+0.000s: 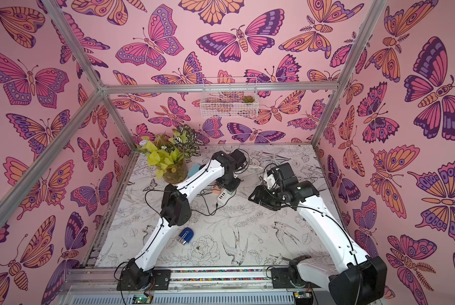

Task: Charge the electric shaver
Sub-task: Insert the plug into the socket.

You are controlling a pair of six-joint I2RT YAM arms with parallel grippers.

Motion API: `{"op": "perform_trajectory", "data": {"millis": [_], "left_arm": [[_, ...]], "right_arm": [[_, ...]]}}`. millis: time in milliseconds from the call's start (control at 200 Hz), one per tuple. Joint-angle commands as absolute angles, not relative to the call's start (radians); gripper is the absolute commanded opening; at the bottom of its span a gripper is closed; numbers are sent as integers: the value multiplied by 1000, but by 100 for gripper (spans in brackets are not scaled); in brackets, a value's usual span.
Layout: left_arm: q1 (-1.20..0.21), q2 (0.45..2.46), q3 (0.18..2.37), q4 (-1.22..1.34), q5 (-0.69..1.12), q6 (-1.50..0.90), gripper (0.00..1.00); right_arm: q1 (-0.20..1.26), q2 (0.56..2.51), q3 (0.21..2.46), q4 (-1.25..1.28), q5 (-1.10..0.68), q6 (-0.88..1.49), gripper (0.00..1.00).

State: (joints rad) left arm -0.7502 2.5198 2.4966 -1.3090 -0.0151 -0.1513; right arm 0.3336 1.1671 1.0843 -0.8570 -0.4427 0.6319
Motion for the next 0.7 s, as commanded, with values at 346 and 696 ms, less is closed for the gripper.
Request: {"op": "perform_trajectory", "data": {"millis": [346, 696], "left_arm": [[-720, 2721, 2458, -1340, -36, -173, 9], [-762, 2430, 2425, -1373, -23, -262, 52]], "right_arm": [[327, 1126, 1054, -878, -448, 661, 62], [328, 1136, 1042, -814, -464, 699, 65]]}}
